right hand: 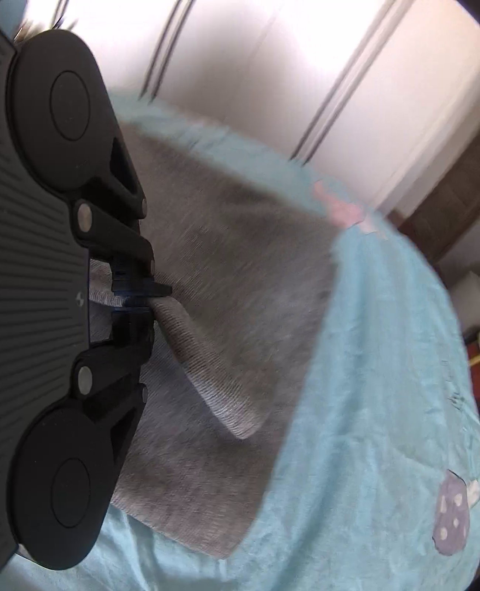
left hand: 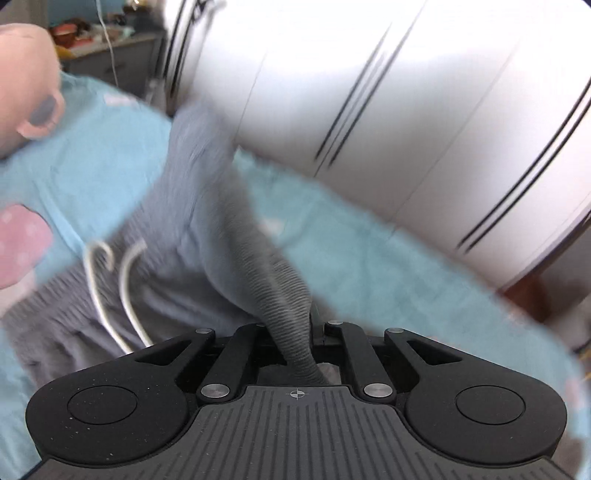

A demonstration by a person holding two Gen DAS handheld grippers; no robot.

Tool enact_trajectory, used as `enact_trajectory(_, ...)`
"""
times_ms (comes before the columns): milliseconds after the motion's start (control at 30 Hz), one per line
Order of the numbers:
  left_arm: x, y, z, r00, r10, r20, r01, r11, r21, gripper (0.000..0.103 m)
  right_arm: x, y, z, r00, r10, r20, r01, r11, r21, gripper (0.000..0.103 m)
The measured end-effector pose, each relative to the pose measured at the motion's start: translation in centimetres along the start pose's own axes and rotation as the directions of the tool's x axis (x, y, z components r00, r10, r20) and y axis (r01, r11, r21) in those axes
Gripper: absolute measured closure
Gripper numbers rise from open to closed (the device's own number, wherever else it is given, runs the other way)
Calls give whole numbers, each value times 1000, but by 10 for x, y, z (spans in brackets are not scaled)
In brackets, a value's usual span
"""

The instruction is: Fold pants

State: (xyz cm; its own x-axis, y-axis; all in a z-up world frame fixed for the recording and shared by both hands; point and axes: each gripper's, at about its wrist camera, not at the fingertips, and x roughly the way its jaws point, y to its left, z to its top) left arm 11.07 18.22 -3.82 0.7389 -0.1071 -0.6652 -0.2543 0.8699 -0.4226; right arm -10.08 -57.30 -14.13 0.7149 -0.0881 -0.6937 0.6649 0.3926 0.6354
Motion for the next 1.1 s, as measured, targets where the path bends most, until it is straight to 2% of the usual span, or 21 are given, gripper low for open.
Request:
enact_trajectory(67, -37, 13, 3, 997, -60, 54, 63, 996, -55, 95, -18, -1, 9, 995, 92, 23, -93, 994, 51, 99)
enact_trajectory(100, -51, 17, -1, 995, -68, 68, 72, 996, -61, 95, -29, 2, 13, 991, 124, 42, -125, 991, 44, 99)
enact_trajectory(167, -63, 31, -17, 995, -75, 68, 78, 996, -51, 94, -49, 5, 15, 987, 141, 78, -141, 990, 1, 99)
enact_trajectory(233, -54, 51, -41, 999, -47, 22, 49, 997, -68, 93, -64, -2, 14, 986, 128, 111, -125, 992, -33, 99)
enact_trajectory(267, -44, 65, -55, 1000, -10, -26, 8, 996, -93, 92, -61, -7, 12, 990, 107, 90, -102, 993, -59, 98)
enact_trajectory(300, -32, 79, -69, 997, 32, -74, -41, 992, -118, 92, -55, -10, 9, 995, 54, 78, -45, 993, -105, 98)
enact_trajectory(367, -2, 94, -92, 984, 94, -154, -113, 986, -123, 89, -27, -16, -3, 991, -127, 27, 130, 969, -211, 97)
enact_trajectory(400, 5, 97, -98, 977, 117, -178, -140, 983, -120, 84, -18, -23, -7, 987, -162, 2, 159, 968, -195, 97)
enact_trajectory(433, 6, 96, -99, 978, 116, -173, -137, 984, -114, 82, -20, -28, -10, 990, -141, 26, 143, 977, -155, 97)
enact_trajectory(467, 5, 94, -96, 982, 116, -151, -131, 987, -95, 79, -23, -28, -9, 992, -123, 35, 127, 983, -130, 92)
enact_trajectory(500, 3, 92, -90, 984, 123, -130, -134, 988, -77, 67, -25, -28, -8, 993, -116, 37, 120, 986, -116, 90)
enact_trajectory(533, 1, 85, -84, 985, 135, -111, -143, 987, -69, 48, -27, -26, -6, 993, -112, 35, 115, 987, -111, 87)
enact_trajectory(567, -6, 81, -81, 986, 147, -84, -153, 986, -71, 43, -28, -25, -6, 993, -117, 34, 120, 987, -111, 84)
enact_trajectory(633, -20, 83, -82, 988, 148, -42, -151, 985, -84, 38, -27, -23, -5, 991, -130, 24, 132, 987, -94, 81)
enact_trajectory(700, -22, 95, -82, 981, 190, -46, -194, 975, -110, 38, -26, -23, -6, 991, -131, 27, 133, 989, -70, 81)
enact_trajectory(767, -35, 106, -88, 973, 230, -8, -229, 964, -135, 38, -25, -21, -8, 988, -152, 35, 154, 984, -89, 92)
enact_trajectory(833, -41, 112, -86, 964, 263, 25, -256, 953, -164, 38, -27, -18, -8, 985, -164, 56, 170, 977, -127, 92)
enact_trajectory(967, -39, 107, -77, 962, 268, 47, -255, 949, -185, 36, -39, -32, -2, 973, -205, 103, 216, 970, -108, 90)
enact_trajectory(1033, -36, 99, -87, 962, 269, 49, -258, 952, -163, 32, -45, -37, -1, 973, -197, 119, 209, 973, -98, 90)
enact_trajectory(1100, -33, 91, -92, 969, 245, 33, -239, 961, -139, 26, -48, -39, -1, 973, -193, 126, 205, 974, -96, 90)
